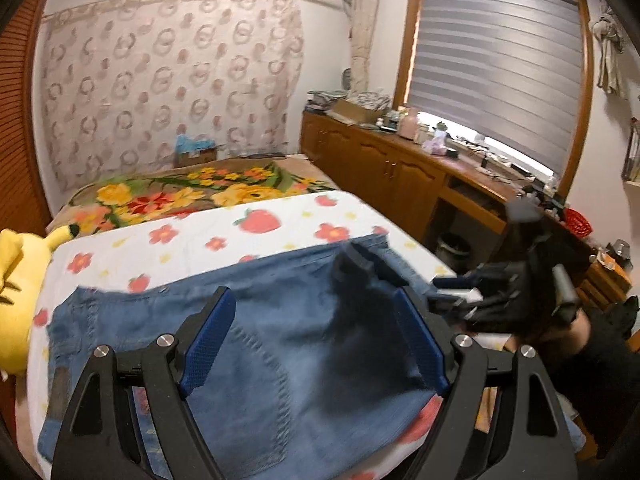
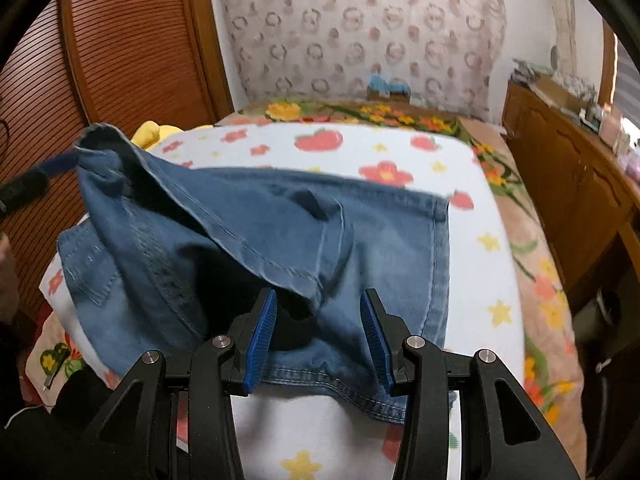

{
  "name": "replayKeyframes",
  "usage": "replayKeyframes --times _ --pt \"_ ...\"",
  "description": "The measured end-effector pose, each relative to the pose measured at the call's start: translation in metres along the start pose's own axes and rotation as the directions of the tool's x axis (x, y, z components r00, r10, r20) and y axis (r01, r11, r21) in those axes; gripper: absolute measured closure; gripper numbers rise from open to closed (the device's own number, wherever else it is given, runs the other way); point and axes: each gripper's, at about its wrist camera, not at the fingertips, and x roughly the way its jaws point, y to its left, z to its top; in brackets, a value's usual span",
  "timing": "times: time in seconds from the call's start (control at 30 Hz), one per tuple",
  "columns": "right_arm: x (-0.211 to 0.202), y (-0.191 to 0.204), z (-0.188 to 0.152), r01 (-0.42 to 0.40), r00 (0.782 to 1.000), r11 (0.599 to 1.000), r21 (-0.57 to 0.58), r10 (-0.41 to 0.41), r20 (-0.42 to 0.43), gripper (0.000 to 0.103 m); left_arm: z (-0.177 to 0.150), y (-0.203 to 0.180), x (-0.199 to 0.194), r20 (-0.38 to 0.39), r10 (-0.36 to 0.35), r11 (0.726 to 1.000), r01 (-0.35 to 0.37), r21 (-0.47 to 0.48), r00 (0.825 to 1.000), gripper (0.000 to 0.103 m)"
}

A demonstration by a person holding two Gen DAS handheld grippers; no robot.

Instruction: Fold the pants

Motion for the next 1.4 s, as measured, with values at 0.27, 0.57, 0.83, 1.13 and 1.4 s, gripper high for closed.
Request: replayKeyframes --times 0.27,0.57,0.83,1.13,1.4 --pt "0.015 -0.013 0.005 -0.057 0.998 0.997 0.049 0.058 -0.007 0.084 0.013 -0.013 0.032 -0.056 -0.048 0.999 0.049 0.021 0.997 0.065" --pt "-0.009 -0.022 0.024 -0.103 0.989 0.995 0.016 0.1 0.109 0.099 0.002 -0.004 0.011 -0.022 -0.017 1.0 0.017 0.012 1.0 0.095" --pt "-0.046 0.041 0.089 -0.146 0.955 0.977 -0.154 0.18 0.237 0.099 -0.01 0.03 -0.067 0.086 0.051 0.998 -0.047 -0.047 0.995 0.096" --pt "-0.009 0.133 0.127 -0.217 0.931 0.922 -0.322 0.294 0.214 0.099 -0.058 0.092 -0.109 0.081 0.187 0.972 -0.172 -0.162 0.979 0.096" --pt "0.051 0.186 0.161 -0.226 0.941 0.886 -0.404 0.306 0.145 0.099 -0.094 0.125 -0.113 0.03 0.248 0.941 -0.234 -0.244 0.968 0.096"
